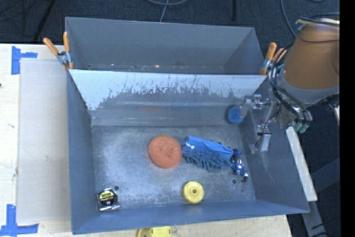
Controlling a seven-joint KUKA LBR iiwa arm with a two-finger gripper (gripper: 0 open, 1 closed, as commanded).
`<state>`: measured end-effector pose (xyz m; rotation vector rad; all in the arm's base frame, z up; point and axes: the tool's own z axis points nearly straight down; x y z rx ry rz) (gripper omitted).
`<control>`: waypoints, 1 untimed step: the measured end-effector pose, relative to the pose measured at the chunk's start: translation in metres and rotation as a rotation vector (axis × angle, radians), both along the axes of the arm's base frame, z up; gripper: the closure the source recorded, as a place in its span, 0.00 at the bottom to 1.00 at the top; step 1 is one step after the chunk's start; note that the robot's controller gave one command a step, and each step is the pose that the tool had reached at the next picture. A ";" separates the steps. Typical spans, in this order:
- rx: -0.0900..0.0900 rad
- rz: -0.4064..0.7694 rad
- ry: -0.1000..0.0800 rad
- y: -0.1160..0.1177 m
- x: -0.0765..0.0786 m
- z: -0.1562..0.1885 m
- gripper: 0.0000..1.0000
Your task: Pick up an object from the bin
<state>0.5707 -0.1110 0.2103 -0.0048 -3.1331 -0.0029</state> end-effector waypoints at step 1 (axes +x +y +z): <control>-0.001 0.003 -0.008 0.001 0.001 0.005 0.00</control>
Offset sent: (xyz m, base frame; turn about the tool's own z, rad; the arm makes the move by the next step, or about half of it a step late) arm 0.0146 0.0128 -0.0916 0.0451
